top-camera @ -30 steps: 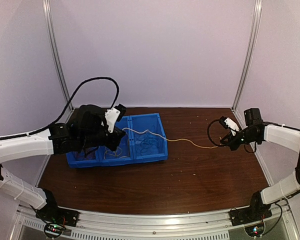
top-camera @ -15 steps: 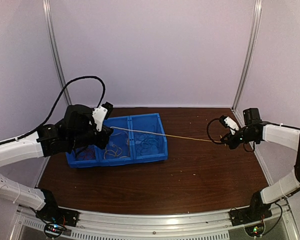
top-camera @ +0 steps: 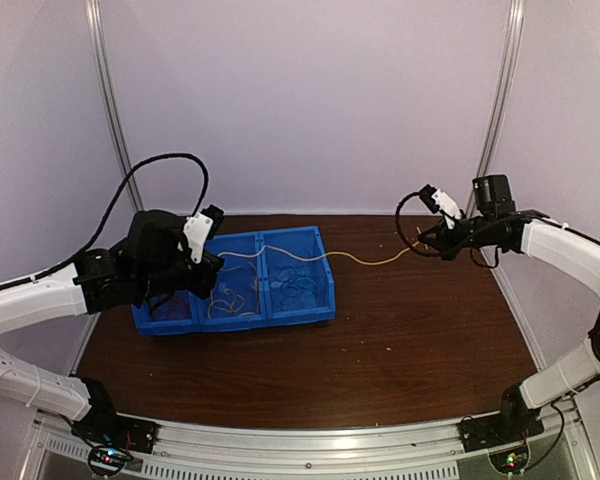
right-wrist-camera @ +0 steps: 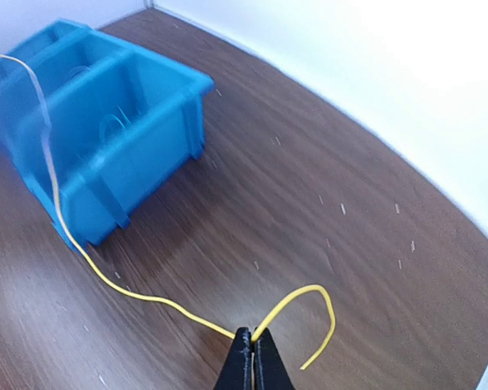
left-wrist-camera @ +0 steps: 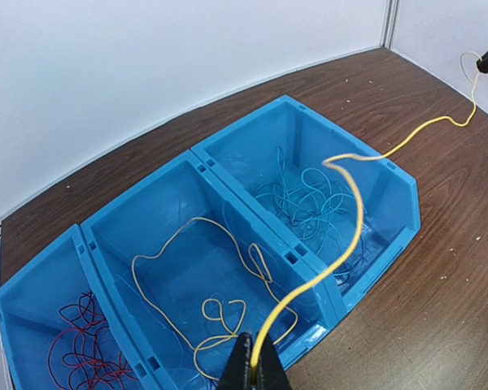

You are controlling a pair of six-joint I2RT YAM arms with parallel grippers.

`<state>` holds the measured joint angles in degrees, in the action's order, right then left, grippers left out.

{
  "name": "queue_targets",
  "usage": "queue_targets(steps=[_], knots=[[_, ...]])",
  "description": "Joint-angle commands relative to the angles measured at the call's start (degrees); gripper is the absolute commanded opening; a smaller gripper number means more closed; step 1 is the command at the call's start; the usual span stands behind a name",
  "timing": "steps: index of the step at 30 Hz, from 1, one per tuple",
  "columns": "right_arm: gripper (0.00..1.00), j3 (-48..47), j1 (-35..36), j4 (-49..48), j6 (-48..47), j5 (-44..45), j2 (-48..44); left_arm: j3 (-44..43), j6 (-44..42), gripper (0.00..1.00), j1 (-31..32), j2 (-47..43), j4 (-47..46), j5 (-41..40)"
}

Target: Untangle the cables

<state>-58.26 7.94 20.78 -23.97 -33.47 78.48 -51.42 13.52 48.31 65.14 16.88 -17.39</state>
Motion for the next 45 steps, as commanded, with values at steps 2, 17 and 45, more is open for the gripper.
queue_targets(steps=[2,17,45], knots=[[0.0,-11.6,12.4,1.2,1.8,0.3,5.3,-0.3,2.7,0.0,-0.5,-1.8,0.3,-1.5],[0.0,-60.1,40.7,11.2,2.1,1.5,44.2,2.1,9.5,0.0,-0.5,-17.9,9.1,-8.3],[0.59,-20.8,32.3,5.5,-2.9,6.9,10.2,-7.7,7.4,0.0,-6.0,6.4,0.4,0.5]])
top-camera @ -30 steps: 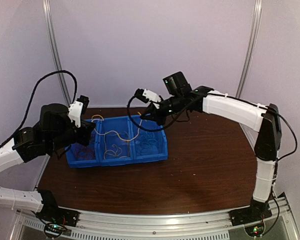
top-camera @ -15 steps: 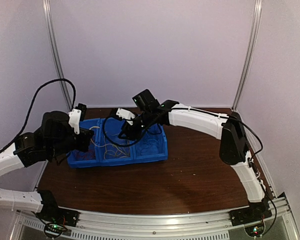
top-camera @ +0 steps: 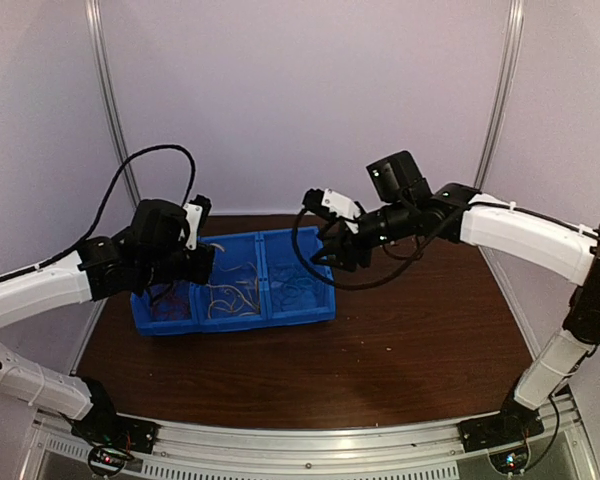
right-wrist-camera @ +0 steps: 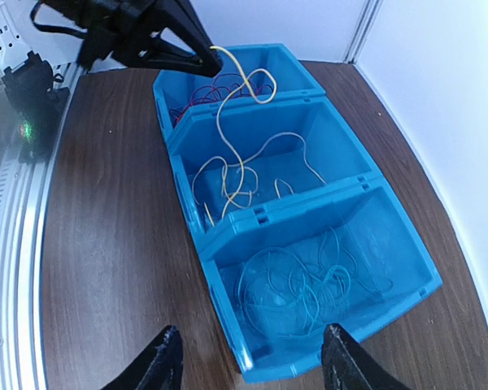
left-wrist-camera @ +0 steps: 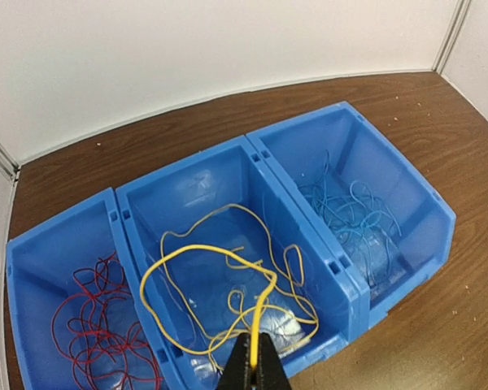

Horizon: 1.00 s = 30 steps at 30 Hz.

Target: Untangle the cables

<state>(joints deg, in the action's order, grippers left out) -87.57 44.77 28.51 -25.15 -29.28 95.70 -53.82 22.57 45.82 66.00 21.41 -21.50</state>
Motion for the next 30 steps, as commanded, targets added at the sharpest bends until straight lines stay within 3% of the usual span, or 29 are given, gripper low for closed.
queue_targets(steps=[1,7,13,19,30], knots=[[0.59,11.5,-6.6,-2.5,-1.2,2.0,-9.6,-7.0,-1.8,0.0,-4.6,7.2,-4.0,5.7],[0.6,31.8,-21.6,-9.4,2.9,-1.8,-24.9,-15.0,-3.0,0.0,-9.7,15.4,-4.5,9.2],[0.74,48.4,-29.9,-17.6,2.7,-5.8,-39.8,-12.4,-1.4,0.0,-12.9,20.4,-8.6,14.5],[0.75,49.2,-36.7,-19.1,2.5,-5.4,-41.3,-8.1,0.1,0.0,-13.0,23.7,-11.1,15.4],[0.76,50.6,-37.6,-19.2,0.2,-6.5,-41.5,-4.6,2.6,0.0,-13.0,29.3,-15.2,21.1]])
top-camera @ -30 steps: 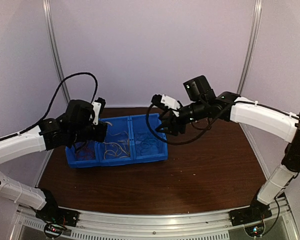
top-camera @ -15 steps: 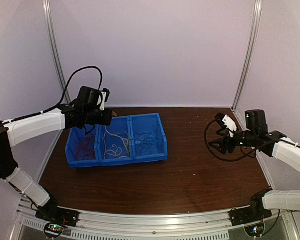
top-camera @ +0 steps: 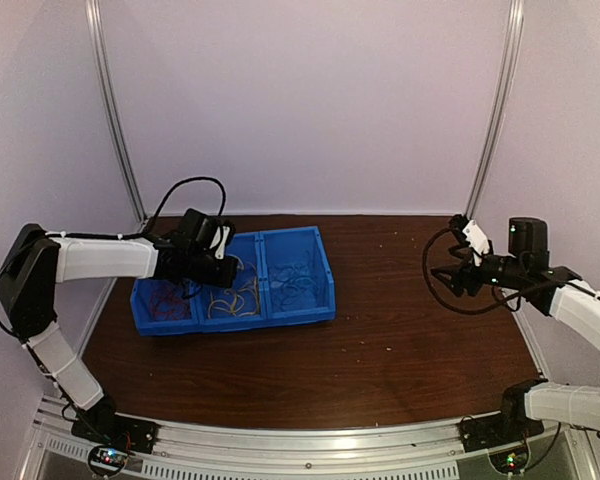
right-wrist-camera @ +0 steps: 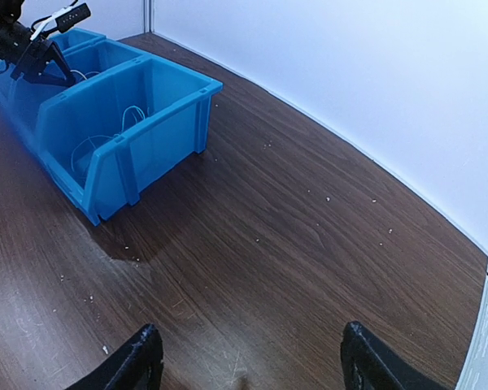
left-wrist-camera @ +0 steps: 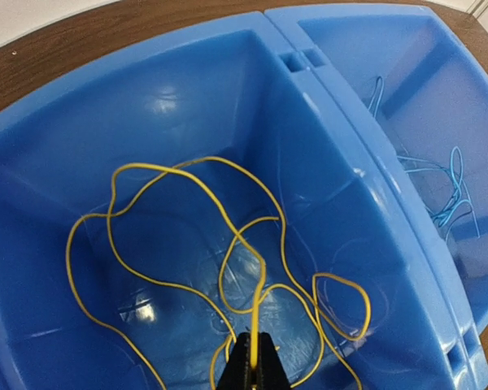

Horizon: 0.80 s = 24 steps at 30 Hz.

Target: Untangle the cables

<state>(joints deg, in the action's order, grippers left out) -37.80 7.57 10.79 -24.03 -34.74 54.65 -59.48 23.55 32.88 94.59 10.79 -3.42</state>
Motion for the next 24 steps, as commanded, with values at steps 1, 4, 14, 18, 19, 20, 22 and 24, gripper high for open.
queue_targets(steps=[1,4,14,18,19,20,22,24], knots=[[0.76,0.8,-0.4,-1.3,-0.9,-1.0,-0.3,1.0,1.6,0.01,0.0,0.8,-4.6,3.2],[0.76,1.0,-0.5,-1.4,-1.4,-1.1,-0.4,0.8,1.2,0.18,0.0,0.5,-4.3,2.2],[0.77,1.0,-0.5,-1.4,-1.9,-0.6,0.8,0.1,0.4,0.46,0.0,-6.8,1.6,-0.1],[0.79,1.1,-0.5,-2.1,-1.7,-0.7,1.4,-1.4,-1.1,0.49,0.0,-11.0,5.9,-1.8],[0.81,1.1,-0.5,-2.5,-1.2,-0.3,1.5,-1.8,-1.9,0.51,0.0,-11.9,6.8,-2.4],[0.84,0.9,-0.5,-3.1,-0.2,0.3,1.7,-2.5,-2.9,0.53,0.0,-12.7,7.7,-3.2],[0.99,-1.2,-0.5,-3.8,2.3,2.6,2.4,-4.3,-5.8,0.56,0.0,-13.8,9.3,-4.3],[1.0,-4.2,-0.5,-2.9,2.9,3.2,4.1,-6.6,-8.6,0.6,0.0,-14.1,10.8,-6.0]])
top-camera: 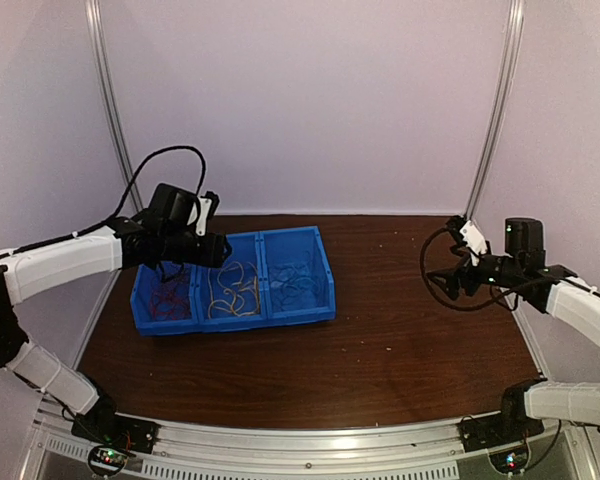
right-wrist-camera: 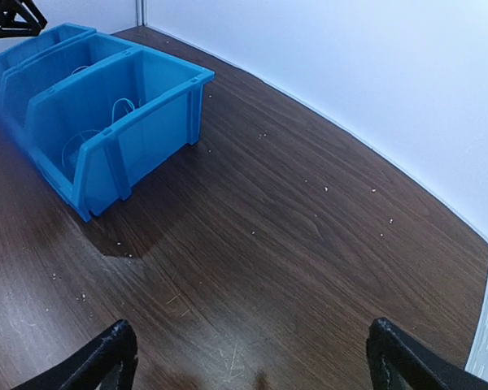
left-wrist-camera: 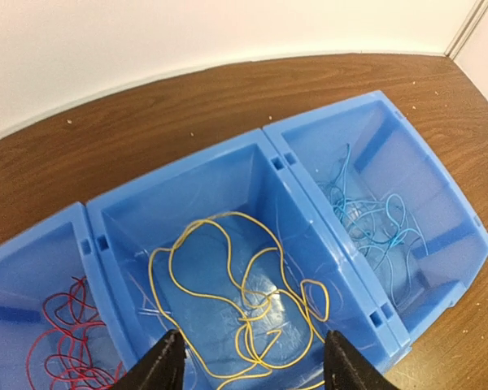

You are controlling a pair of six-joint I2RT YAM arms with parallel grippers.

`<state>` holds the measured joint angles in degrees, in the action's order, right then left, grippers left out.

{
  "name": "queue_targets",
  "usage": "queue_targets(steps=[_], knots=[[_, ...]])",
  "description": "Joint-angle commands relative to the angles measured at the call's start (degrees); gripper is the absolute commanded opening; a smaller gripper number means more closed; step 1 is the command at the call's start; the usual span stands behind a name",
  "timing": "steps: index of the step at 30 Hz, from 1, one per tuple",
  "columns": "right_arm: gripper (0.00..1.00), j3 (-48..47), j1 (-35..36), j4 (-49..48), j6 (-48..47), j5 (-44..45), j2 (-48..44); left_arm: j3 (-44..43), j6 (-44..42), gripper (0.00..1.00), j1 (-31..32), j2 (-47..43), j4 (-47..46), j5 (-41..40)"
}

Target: Untangle the cables

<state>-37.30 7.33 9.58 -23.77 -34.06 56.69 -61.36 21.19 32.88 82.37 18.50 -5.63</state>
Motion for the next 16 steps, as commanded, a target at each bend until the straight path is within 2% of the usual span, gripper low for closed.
queue_targets(steps=[1,7,11,16], knots=[[1.0,-7.1,-0.3,-1.0,3.0,2.8,3.2,-6.3,-7.8,0.62,0.0,-2.0,3.8,-4.5],[1.0,-22.9,-0.3,-0.8,18.3,11.9,8.2,-11.8,-10.8,0.8,0.0,-5.7,2.9,-11.6],[1.0,-28.2,-0.3,-1.4,21.4,14.6,7.2,-9.3,-10.0,0.97,0.0,-9.4,-1.9,-12.7],[1.0,-27.5,-0.4,-1.8,21.5,14.8,5.0,-1.3,-10.1,0.98,0.0,-14.3,-10.8,-9.3]])
